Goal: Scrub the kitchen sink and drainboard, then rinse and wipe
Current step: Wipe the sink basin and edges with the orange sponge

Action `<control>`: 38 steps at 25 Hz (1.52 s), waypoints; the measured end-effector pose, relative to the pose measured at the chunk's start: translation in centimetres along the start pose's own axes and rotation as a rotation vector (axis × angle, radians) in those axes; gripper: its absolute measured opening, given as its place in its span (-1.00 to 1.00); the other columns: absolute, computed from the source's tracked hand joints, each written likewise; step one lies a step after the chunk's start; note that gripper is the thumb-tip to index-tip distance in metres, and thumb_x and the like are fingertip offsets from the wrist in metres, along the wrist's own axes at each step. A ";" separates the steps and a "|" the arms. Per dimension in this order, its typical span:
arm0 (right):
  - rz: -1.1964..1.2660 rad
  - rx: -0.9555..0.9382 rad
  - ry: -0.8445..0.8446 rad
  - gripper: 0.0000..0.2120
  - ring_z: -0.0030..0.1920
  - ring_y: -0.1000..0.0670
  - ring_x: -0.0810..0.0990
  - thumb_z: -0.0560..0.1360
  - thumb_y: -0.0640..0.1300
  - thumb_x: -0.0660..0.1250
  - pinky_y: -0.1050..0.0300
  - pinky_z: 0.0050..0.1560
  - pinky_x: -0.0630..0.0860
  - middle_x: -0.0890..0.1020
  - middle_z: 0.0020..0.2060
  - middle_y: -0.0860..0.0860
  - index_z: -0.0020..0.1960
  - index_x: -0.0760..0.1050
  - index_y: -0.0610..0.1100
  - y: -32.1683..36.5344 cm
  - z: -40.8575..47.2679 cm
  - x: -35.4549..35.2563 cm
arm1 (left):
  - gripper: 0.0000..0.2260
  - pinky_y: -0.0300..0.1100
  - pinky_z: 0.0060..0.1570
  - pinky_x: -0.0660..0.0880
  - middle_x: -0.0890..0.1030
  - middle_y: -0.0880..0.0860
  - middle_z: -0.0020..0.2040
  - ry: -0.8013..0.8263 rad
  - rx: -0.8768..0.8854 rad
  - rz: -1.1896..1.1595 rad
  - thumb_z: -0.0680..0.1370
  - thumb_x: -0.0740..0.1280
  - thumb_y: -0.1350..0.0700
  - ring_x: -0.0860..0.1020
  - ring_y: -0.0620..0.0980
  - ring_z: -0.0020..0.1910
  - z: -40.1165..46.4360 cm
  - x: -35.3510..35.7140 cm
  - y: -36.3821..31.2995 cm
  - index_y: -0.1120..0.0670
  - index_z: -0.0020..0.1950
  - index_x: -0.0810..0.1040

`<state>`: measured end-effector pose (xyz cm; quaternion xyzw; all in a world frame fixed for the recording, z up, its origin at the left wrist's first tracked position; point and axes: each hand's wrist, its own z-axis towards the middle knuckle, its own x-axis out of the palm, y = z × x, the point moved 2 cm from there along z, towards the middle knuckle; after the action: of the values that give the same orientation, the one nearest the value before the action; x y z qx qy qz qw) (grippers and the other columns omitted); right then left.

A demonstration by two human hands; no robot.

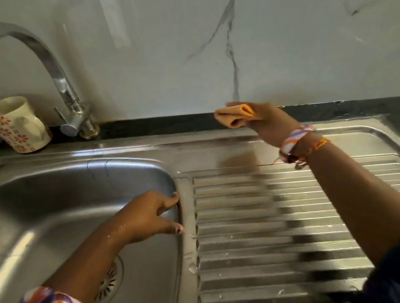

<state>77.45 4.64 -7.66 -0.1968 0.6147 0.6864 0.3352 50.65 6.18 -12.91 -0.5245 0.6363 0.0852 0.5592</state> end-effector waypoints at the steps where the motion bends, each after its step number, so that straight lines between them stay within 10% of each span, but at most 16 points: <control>1: -0.147 0.135 -0.123 -0.58 0.28 -0.21 0.48 0.54 -0.37 0.17 0.10 0.32 0.37 0.53 0.24 -0.17 0.38 0.38 -0.19 -2.8 -1.6 -3.4 | -0.37 -0.13 0.11 0.46 0.56 0.01 0.03 0.021 -0.002 0.035 0.44 0.44 0.03 0.55 0.03 0.10 0.1 0.0 0.1 -0.04 0.47 0.27; 4: -0.558 0.675 -0.236 -0.66 0.22 -0.32 0.46 0.57 -0.21 0.15 -0.14 0.23 0.41 0.51 0.22 -0.28 0.33 0.39 -0.16 -10.0 -7.9 -9.3 | -0.36 -0.16 0.18 0.42 0.57 0.00 0.17 0.002 0.062 0.069 0.44 0.45 0.03 0.52 0.01 0.22 0.6 0.1 -0.2 0.04 0.47 0.30; 7: -0.670 0.860 -0.078 -0.49 0.49 -0.27 0.06 0.60 -0.03 0.09 -0.22 0.46 0.02 0.12 0.51 -0.12 0.51 0.09 -0.12 -12.5 -11.1 -8.0 | -0.34 -0.22 0.18 0.39 0.52 0.01 0.30 -0.017 0.071 0.047 0.45 0.44 0.05 0.51 -0.06 0.22 0.7 0.3 -0.2 0.07 0.48 0.25; 11: -0.635 0.771 -0.094 -0.49 0.51 -0.27 -0.05 0.63 0.02 0.03 -0.25 0.47 -0.06 0.02 0.54 -0.05 0.53 0.02 -0.07 -10.0 -8.7 -4.6 | -0.33 -0.17 0.09 0.43 0.45 -0.07 0.01 0.015 0.088 -0.082 0.43 0.46 0.06 0.48 -0.10 0.03 1.2 1.1 1.5 0.04 0.48 0.27; 14: -0.653 0.680 -0.055 -0.50 0.52 -0.24 -0.09 0.63 -0.01 0.01 -0.24 0.48 -0.10 -0.04 0.54 -0.03 0.53 0.01 -0.05 -6.5 -6.2 -0.1 | -0.31 -0.18 0.33 0.33 0.40 -0.01 0.41 0.023 0.094 -0.299 0.45 0.44 0.15 0.36 -0.08 0.38 1.1 1.9 2.3 0.05 0.51 0.19; 19: -0.618 0.244 0.160 -0.48 0.53 -0.16 -0.12 0.61 0.03 0.05 -0.18 0.46 -0.14 -0.06 0.54 0.08 0.53 0.01 0.04 1.3 -1.4 10.5 | -0.35 -0.18 0.39 0.29 0.34 -0.01 0.45 0.029 0.146 -0.406 0.48 0.40 0.17 0.30 -0.10 0.43 0.4 2.6 2.1 0.03 0.51 0.19; 25: -0.638 -0.016 0.324 -0.52 0.54 -0.10 -0.09 0.61 0.00 0.07 -0.12 0.48 -0.14 0.01 0.53 0.13 0.51 0.07 0.12 4.0 -1.7 13.3 | -0.63 -0.27 -0.34 0.31 0.52 0.08 -0.38 -0.192 -0.024 -0.118 0.46 0.39 -0.11 0.41 -0.12 -0.42 -0.9 2.9 2.3 0.20 -0.28 0.60; 30: -0.678 -0.170 0.378 -0.67 0.40 -0.07 0.29 0.58 -0.14 0.11 0.02 0.33 0.21 0.45 0.32 -0.02 0.31 0.43 -0.02 8.0 -5.6 15.1 | -0.75 -0.36 -0.38 0.46 0.57 0.04 -0.27 0.089 -0.094 -0.233 0.46 0.44 0.03 0.47 -0.13 -0.38 -4.4 3.8 0.5 0.22 -0.07 0.67; 32: -0.247 -0.137 0.459 -0.69 0.29 -0.02 0.47 0.61 -0.20 0.12 0.12 0.29 0.33 0.53 0.24 -0.12 0.32 0.43 -0.23 9.0 -7.7 14.1 | -0.72 -0.37 -0.39 0.46 0.51 0.05 -0.28 0.188 -0.049 -0.126 0.43 0.46 0.03 0.46 -0.09 -0.35 -5.3 3.9 0.1 0.26 -0.07 0.64; 35: 0.304 -0.069 0.165 -0.73 -0.04 0.32 0.56 0.57 -0.37 0.16 0.41 0.09 0.41 0.57 -0.01 0.07 0.24 0.46 -0.26 7.8 -10.7 7.1 | -0.77 -0.36 -0.35 0.46 0.49 -0.02 -0.41 0.212 -0.048 0.018 0.45 0.44 0.00 0.46 -0.10 -0.39 -5.7 3.6 -0.8 0.19 -0.18 0.62; 38: 0.359 0.124 -0.348 -0.76 -0.04 0.06 0.59 0.55 -0.29 0.22 0.17 0.07 0.50 0.63 -0.06 -0.06 0.17 0.56 -0.24 2.9 -13.6 -1.7 | -0.76 -0.37 -0.37 0.42 0.49 -0.12 -0.54 0.254 -0.025 0.037 0.47 0.43 0.04 0.44 -0.19 -0.50 -5.5 3.2 -1.4 0.09 -0.36 0.53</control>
<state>74.69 -9.06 -6.76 0.0575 0.6138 0.7194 0.3200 48.87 -0.10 -12.84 -0.5262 0.7105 0.0364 0.4658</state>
